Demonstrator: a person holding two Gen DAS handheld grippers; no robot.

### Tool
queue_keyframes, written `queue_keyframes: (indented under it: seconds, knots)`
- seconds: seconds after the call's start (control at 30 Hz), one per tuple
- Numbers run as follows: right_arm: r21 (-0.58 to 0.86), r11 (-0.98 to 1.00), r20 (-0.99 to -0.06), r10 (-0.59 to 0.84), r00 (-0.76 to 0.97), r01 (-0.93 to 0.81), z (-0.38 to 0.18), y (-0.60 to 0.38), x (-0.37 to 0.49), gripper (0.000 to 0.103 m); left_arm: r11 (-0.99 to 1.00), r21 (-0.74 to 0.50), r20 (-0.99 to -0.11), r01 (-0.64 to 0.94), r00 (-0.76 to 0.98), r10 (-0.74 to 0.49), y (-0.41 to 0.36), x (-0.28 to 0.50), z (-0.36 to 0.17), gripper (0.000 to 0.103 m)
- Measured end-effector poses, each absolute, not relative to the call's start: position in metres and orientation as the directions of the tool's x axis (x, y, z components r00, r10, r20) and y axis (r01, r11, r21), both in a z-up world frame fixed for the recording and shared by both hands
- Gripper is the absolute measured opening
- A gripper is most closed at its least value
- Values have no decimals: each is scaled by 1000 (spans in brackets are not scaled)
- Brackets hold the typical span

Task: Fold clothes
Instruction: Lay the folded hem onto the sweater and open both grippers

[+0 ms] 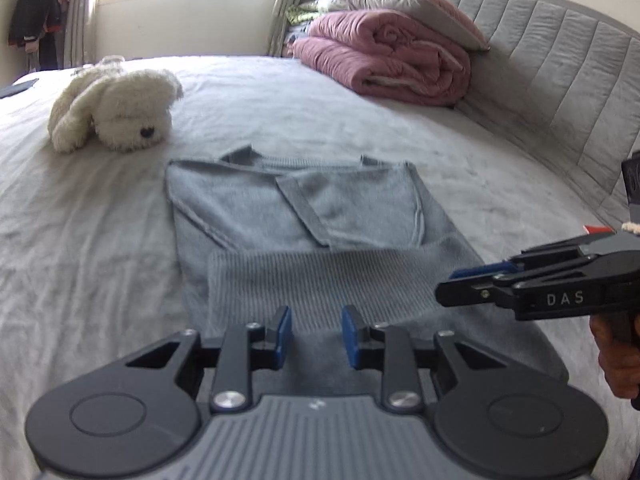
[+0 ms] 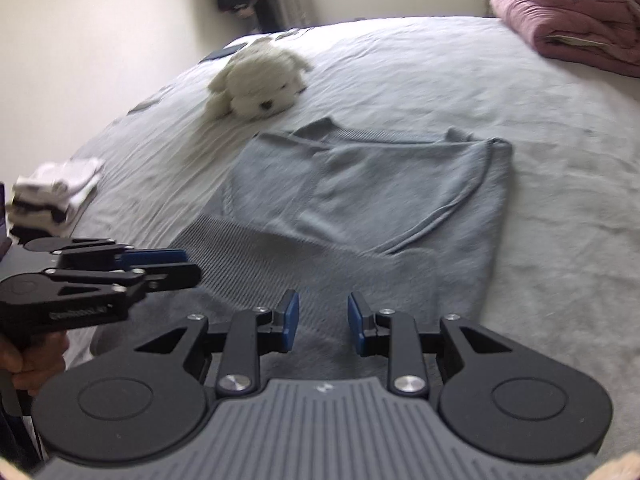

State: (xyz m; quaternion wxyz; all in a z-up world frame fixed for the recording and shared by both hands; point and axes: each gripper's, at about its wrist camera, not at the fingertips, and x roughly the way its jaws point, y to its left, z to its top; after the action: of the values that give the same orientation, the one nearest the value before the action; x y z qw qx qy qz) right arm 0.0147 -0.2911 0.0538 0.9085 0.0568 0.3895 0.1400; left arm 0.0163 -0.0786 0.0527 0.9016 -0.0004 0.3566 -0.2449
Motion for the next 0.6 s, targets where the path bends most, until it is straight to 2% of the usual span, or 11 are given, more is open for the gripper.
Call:
queue_keyframes:
  seconds: [0.17, 0.27, 0.6]
  knots:
    - [192, 947, -727, 314, 610, -259, 44, -273, 12, 30, 895, -137, -655, 424, 639, -403, -83, 11, 46, 29]
    - [196, 953, -736, 300, 607, -232, 42, -277, 10, 27, 904, -143, -663, 402, 639, -389, -79, 14, 43, 29]
    - [183, 975, -746, 219, 629, -122, 50, -301, -7, 26, 920, -152, -645, 360, 670, -368, -63, 7, 51, 29]
